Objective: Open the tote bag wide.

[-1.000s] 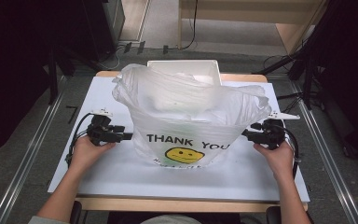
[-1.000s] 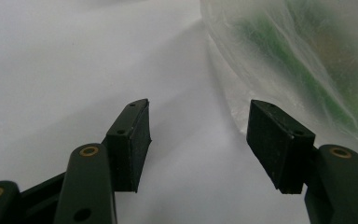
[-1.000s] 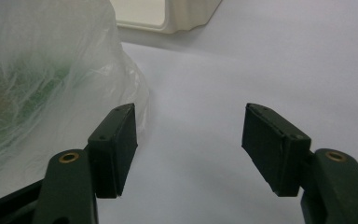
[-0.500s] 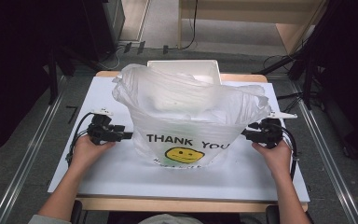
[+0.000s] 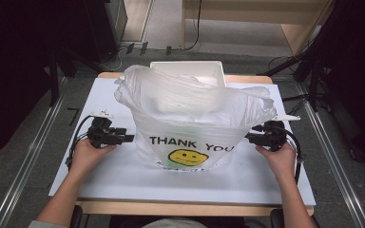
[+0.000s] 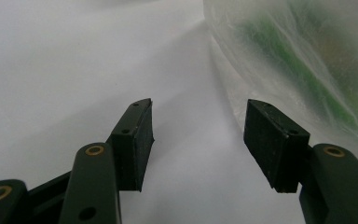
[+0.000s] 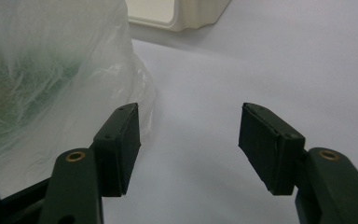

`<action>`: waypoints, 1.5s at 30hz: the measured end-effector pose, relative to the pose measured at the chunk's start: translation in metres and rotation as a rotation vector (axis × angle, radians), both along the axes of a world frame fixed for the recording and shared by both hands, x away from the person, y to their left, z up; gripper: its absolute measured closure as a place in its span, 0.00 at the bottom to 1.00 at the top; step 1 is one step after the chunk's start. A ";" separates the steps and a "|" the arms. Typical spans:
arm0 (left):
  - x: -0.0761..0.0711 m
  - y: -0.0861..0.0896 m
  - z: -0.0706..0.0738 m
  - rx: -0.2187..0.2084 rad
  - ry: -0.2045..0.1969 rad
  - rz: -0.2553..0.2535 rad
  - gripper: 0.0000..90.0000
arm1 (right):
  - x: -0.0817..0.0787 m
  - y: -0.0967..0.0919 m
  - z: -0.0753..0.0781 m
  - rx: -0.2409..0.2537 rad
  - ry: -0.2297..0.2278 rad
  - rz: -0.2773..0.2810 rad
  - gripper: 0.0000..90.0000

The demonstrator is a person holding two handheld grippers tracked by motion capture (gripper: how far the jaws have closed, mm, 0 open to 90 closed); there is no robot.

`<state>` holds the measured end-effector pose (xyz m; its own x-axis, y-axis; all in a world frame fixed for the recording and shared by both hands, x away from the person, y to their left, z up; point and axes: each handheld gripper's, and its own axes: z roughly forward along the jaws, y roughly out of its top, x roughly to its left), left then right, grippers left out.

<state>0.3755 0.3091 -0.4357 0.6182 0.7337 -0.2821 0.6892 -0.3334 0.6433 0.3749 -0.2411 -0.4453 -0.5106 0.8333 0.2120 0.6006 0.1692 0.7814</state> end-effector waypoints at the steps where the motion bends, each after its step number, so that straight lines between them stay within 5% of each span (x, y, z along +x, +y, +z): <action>1: 0.000 0.000 0.000 0.003 0.000 0.000 0.48 | 0.000 0.000 0.000 0.002 -0.001 0.000 0.44; 18: 0.004 -0.005 -0.004 -0.007 0.016 -0.017 0.45 | -0.001 0.003 -0.001 -0.016 0.041 0.017 0.45; 21: 0.007 -0.008 0.001 0.036 0.004 0.015 0.46 | -0.002 0.002 0.004 0.005 0.041 0.026 0.45; 24: 0.009 -0.008 0.012 -0.030 0.005 0.004 0.49 | -0.003 0.002 0.011 0.001 0.018 0.036 0.47; 29: 0.013 -0.004 0.033 -0.075 -0.018 -0.008 0.56 | -0.002 -0.005 0.030 0.015 0.008 0.055 0.48; 39: 0.022 -0.016 0.079 -0.002 -0.081 -0.052 0.64 | 0.006 -0.020 0.079 0.025 -0.010 0.069 0.54; 45: 0.030 -0.021 0.105 -0.023 -0.048 -0.053 0.74 | 0.009 -0.021 0.112 0.012 -0.071 0.085 0.57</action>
<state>0.4056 0.2880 -0.3306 0.6691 0.6933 -0.2677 0.6392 -0.3530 0.6832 0.3841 -0.2621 -0.3336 -0.5931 0.7842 0.1824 0.5273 0.2072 0.8240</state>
